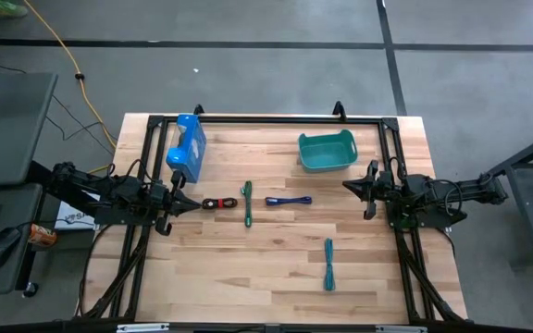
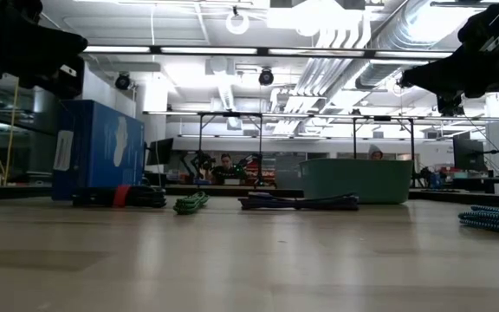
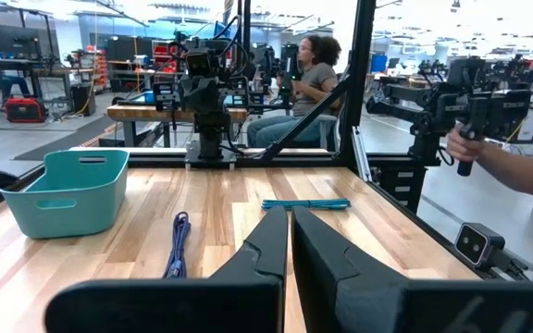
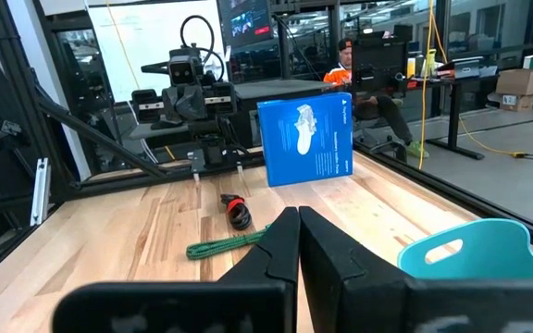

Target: Pick and place USB-C Cables

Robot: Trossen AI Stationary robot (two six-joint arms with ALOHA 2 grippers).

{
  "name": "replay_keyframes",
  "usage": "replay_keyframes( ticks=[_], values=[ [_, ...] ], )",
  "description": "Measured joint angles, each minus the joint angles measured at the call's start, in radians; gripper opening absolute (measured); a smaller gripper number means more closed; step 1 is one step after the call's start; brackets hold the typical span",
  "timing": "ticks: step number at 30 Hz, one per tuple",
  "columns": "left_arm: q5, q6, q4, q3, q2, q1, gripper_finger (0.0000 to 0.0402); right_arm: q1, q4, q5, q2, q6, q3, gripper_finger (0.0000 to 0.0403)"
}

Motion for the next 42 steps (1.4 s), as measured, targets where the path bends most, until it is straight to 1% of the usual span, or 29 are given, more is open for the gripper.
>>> replay_keyframes(
  ticks=[8, 14, 18, 25, 29, 32, 42],
  values=[
    [0.000, 0.000, 0.000, 0.000, 0.000, 0.000, 0.0000, 0.000, -0.002, -0.013, 0.000, 0.000, 0.000, 0.0004],
    [0.000, 0.000, 0.000, 0.000, 0.000, 0.000, 0.0000, 0.000, -0.003, -0.021, 0.000, 0.000, 0.000, 0.0027],
    [0.000, 0.000, 0.000, 0.000, 0.000, 0.000, 0.0000, 0.000, -0.003, -0.024, 0.000, 0.014, 0.000, 0.0063],
    [0.000, 0.000, 0.000, 0.000, 0.000, 0.000, 0.0000, 0.000, -0.004, -0.024, 0.000, 0.019, 0.000, 0.0148],
    [0.000, 0.000, 0.000, 0.000, 0.000, 0.000, 0.0000, 0.000, -0.006, -0.042, 0.000, 0.019, 0.000, 0.0180],
    [0.000, 0.000, 0.000, 0.000, 0.000, 0.000, 0.0000, 0.000, -0.006, -0.044, 0.000, 0.019, 0.000, 0.0189],
    [0.000, 0.000, 0.000, 0.000, 0.000, 0.000, 0.0000, 0.000, -0.006, -0.045, 0.000, 0.019, 0.000, 0.0191]
  ],
)
